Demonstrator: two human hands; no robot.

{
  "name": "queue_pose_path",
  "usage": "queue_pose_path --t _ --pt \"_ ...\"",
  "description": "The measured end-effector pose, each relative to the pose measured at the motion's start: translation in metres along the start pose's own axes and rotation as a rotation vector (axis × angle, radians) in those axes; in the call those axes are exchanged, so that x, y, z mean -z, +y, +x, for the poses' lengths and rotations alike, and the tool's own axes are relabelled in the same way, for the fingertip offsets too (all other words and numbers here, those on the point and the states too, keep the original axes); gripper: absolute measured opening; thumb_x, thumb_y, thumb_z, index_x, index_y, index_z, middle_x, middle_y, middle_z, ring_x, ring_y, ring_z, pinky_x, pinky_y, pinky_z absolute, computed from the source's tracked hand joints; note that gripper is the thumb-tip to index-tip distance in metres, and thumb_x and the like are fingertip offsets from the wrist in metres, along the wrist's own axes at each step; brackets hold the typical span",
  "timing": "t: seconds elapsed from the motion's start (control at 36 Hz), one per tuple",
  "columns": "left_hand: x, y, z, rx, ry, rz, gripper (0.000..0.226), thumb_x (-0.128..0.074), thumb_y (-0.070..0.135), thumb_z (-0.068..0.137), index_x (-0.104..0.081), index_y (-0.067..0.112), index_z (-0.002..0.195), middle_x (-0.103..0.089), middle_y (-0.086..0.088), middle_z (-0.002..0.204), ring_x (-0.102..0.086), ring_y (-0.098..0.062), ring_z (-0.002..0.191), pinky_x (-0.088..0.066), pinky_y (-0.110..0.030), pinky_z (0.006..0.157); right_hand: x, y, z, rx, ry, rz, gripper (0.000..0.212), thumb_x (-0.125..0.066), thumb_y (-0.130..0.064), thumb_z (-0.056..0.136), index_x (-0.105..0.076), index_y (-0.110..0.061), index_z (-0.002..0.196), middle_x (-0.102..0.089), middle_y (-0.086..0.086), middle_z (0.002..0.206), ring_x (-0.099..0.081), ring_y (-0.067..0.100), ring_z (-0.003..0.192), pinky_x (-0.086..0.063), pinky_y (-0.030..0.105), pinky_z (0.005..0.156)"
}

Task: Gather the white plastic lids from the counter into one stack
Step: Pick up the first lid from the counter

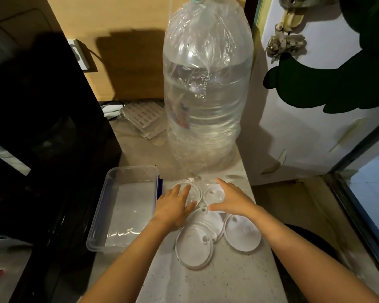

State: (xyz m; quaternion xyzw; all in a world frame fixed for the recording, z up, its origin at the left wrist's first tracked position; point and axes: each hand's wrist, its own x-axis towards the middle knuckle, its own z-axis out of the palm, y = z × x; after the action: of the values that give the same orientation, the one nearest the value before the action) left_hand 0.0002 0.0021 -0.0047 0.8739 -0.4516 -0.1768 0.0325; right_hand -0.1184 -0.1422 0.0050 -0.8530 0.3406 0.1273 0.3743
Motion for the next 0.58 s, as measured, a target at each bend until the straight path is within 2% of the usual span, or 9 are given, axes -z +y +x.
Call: queue_pose_path --t 0.14,0.31,0.36,0.42,0.5,0.56,0.58 --pt "0.007 0.002 -0.001 0.026 0.038 -0.222 0.054 -0.038 0.043 0.093 -0.027 0.022 0.142 -0.029 -0.001 0.153 -0.037 -0.022 0.133 -0.038 -0.036 0.102 0.008 -0.003 -0.002 0.038 0.088 -0.024 0.099 -0.074 -0.044 0.070 -0.014 -0.027 0.147 -0.024 0.004 0.155 -0.022 0.026 0.142 -0.033 0.041 0.110" --pt "0.026 0.010 0.006 0.104 0.070 -0.865 0.056 -0.053 0.031 0.090 -0.034 0.016 0.140 -0.042 -0.011 0.144 -0.041 -0.023 0.130 -0.034 -0.032 0.103 0.039 -0.023 -0.012 0.150 0.247 0.018 0.099 -0.076 -0.038 0.069 -0.018 -0.023 0.146 -0.026 0.003 0.154 -0.024 0.025 0.141 -0.031 0.039 0.111" --pt "0.034 0.013 0.007 0.114 0.008 -1.113 0.064 -0.057 0.038 0.086 -0.031 0.018 0.142 -0.043 -0.007 0.143 -0.041 -0.021 0.130 -0.034 -0.032 0.102 0.051 -0.035 -0.019 0.209 0.304 0.063 0.098 -0.078 -0.036 0.068 -0.019 -0.023 0.146 -0.028 0.002 0.152 -0.026 0.022 0.140 -0.030 0.036 0.110" --pt "0.041 0.014 0.009 0.119 -0.101 -1.365 0.078 -0.061 0.052 0.072 -0.035 0.022 0.139 -0.047 -0.004 0.140 -0.047 -0.019 0.123 -0.039 -0.034 0.098 0.060 -0.048 -0.028 0.272 0.331 0.121 0.098 -0.079 -0.035 0.068 -0.021 -0.023 0.146 -0.029 0.001 0.152 -0.025 0.020 0.140 -0.029 0.035 0.111" --pt "0.052 0.015 0.013 0.046 -0.239 -1.704 0.072 -0.067 0.059 0.061 -0.052 0.026 0.123 -0.063 -0.005 0.117 -0.060 -0.021 0.101 -0.048 -0.037 0.082 0.065 -0.066 -0.041 0.370 0.348 0.187 0.098 -0.081 -0.033 0.066 -0.023 -0.023 0.145 -0.029 -0.002 0.151 -0.026 0.016 0.139 -0.028 0.030 0.110" --pt "0.055 0.016 0.016 -0.032 -0.306 -1.879 0.086 -0.076 0.064 0.047 -0.056 0.022 0.119 -0.070 -0.006 0.103 -0.066 -0.022 0.089 -0.053 -0.041 0.078 0.064 -0.076 -0.046 0.420 0.345 0.201 0.099 -0.082 -0.032 0.065 -0.023 -0.025 0.144 -0.030 -0.004 0.150 -0.027 0.012 0.137 -0.028 0.022 0.105" --pt "0.057 0.017 0.017 -0.082 -0.340 -1.958 0.091 -0.078 0.064 0.043 -0.057 0.018 0.119 -0.070 -0.008 0.105 -0.068 -0.024 0.090 -0.055 -0.043 0.077 0.063 -0.080 -0.049 0.438 0.336 0.197 0.099 -0.082 -0.032 0.065 -0.022 -0.026 0.144 -0.029 -0.005 0.150 -0.027 0.011 0.137 -0.026 0.020 0.102"
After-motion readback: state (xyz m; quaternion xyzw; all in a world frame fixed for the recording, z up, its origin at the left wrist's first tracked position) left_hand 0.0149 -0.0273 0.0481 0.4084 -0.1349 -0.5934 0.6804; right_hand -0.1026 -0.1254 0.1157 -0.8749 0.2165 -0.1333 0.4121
